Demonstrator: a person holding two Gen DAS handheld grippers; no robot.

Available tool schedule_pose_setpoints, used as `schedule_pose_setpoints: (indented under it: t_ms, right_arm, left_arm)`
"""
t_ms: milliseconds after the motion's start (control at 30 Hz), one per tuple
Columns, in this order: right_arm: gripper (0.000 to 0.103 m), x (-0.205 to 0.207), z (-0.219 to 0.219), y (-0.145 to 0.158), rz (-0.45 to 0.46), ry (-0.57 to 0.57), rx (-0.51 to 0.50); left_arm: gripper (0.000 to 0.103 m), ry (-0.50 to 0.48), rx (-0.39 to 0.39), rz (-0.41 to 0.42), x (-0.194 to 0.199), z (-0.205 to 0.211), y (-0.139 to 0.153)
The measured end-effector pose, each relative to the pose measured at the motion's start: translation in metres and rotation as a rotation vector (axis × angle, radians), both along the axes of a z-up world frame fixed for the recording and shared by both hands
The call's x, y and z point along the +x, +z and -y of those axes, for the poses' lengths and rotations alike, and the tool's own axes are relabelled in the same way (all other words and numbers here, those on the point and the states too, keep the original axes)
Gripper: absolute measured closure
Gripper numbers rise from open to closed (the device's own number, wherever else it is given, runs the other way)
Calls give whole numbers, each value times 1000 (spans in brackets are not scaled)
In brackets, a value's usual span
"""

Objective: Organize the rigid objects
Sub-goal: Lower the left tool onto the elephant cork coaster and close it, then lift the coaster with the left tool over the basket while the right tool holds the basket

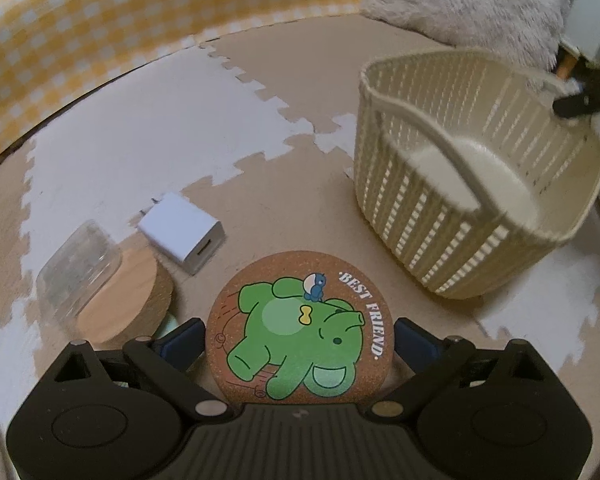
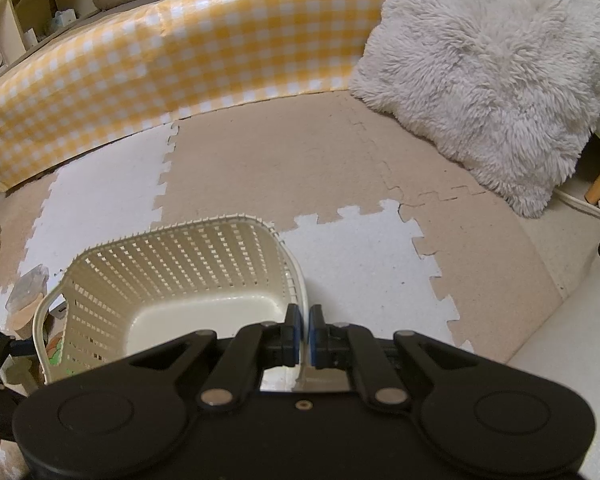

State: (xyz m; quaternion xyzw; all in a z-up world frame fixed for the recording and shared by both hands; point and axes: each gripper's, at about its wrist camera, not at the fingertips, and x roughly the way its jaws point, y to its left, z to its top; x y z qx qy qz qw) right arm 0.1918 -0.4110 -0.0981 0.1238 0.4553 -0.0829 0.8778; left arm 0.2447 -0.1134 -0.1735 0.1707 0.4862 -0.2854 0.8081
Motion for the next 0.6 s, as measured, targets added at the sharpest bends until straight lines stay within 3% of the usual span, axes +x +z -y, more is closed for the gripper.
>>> schedule_pose_setpoints:
  t_ms: [200, 600]
  right_arm:
    - [98, 0, 2, 0, 1, -2, 7]
    - [98, 1, 0, 0, -5, -2, 1]
  left_arm:
    - [4, 15, -74, 3, -10, -1, 31]
    - [4, 106, -237, 96, -18, -10, 97]
